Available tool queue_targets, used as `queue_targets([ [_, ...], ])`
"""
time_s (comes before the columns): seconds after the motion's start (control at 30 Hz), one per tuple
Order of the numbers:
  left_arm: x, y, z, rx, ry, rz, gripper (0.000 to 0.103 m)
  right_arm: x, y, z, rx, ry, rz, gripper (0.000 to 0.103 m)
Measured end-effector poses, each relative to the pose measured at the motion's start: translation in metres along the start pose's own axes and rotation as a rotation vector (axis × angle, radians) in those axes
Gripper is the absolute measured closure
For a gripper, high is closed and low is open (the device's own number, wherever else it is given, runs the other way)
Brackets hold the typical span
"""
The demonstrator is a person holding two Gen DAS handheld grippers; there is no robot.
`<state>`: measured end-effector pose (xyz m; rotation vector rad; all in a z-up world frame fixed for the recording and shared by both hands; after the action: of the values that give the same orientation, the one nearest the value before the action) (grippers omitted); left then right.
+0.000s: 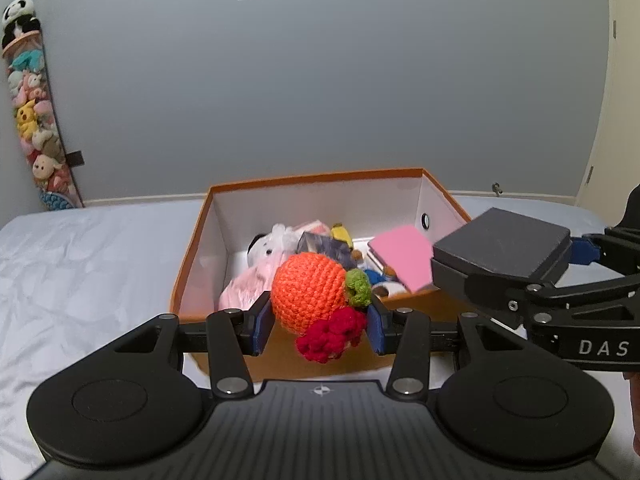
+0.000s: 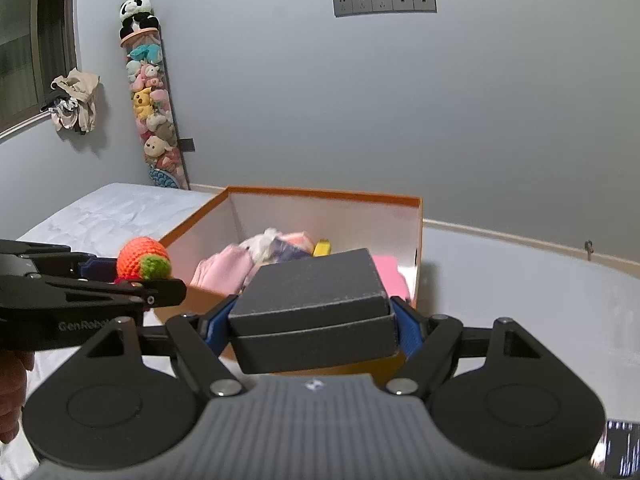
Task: Organize objects
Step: 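Lift and carry the crocheted fruit and grey box over the shoebox with both tools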
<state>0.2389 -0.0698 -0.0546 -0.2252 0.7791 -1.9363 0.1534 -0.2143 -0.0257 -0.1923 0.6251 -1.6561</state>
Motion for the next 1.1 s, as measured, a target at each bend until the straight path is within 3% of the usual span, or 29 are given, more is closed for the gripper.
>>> queue_targets([
  [0.33, 0.004, 0.046, 0.025, -0.021, 0.029, -0.055, 0.051, 0.024, 0.041, 0.026, -0.001, 0.001, -0.045, 0.024],
  [0.53, 0.0, 0.078, 0.025, -0.077, 0.007, -0.084, 0.05, 0.038, 0.07, 0.033, -0.023, -0.002, -0.069, 0.024],
  [0.9, -0.009, 0.115, 0.03, -0.143, 0.062, -0.049, 0.051, 0.045, 0.105, 0.029, -0.081, -0.042, -0.097, 0.024],
  [1.1, -0.038, 0.122, 0.045, -0.151, 0.05, -0.004, 0.05, 0.042, 0.119, 0.036, -0.097, -0.1, -0.106, 0.024],
])
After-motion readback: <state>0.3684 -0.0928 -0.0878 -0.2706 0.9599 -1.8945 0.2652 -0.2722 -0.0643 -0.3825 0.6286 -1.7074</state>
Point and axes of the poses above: each gripper's, at about its wrist camera, not at the fingertips, and y roughly the way its jaws point, x to its right, z to its top, the point moved 9 cm from there along y, roughly the way its jaws point, and after that the axes turned 9 degrees about y, right-handed, at the moved point
